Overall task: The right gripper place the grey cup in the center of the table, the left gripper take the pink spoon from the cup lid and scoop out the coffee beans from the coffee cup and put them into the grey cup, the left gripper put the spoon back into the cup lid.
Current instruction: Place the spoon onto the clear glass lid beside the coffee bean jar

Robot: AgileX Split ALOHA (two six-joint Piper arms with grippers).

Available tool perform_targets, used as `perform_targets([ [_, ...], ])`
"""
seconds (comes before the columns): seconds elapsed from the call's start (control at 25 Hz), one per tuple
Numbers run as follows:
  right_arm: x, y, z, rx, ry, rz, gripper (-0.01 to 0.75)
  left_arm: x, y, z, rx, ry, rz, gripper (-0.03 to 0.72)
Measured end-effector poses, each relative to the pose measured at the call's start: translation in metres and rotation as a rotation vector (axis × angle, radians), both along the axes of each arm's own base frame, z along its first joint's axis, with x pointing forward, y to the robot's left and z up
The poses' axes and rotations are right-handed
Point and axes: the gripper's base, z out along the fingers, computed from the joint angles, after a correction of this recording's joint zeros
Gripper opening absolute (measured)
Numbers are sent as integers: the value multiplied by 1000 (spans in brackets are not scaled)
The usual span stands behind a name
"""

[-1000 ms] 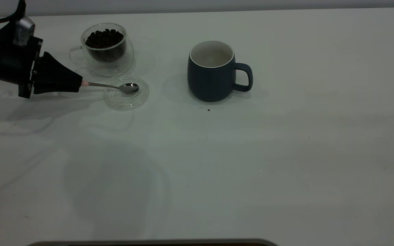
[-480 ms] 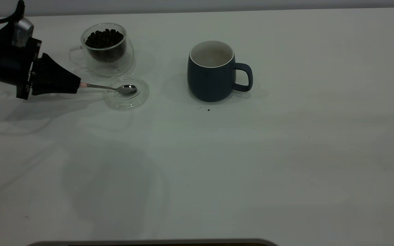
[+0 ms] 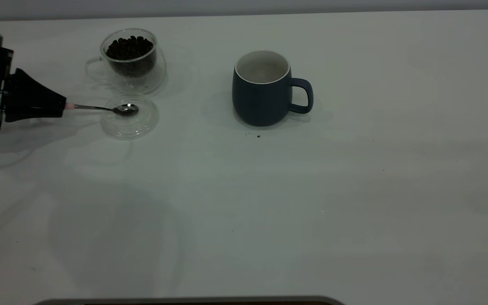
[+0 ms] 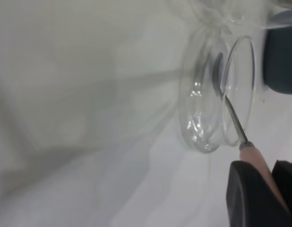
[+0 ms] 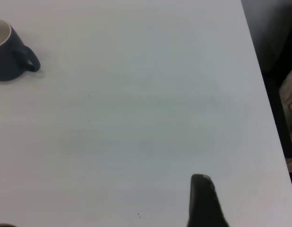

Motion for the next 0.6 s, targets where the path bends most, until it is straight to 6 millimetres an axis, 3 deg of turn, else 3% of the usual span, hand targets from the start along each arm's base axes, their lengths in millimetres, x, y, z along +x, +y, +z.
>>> perform_targets([
  [0.6, 0, 0, 0, 0, 0, 0, 496, 5, -30, 0, 2, 1, -72, 115],
])
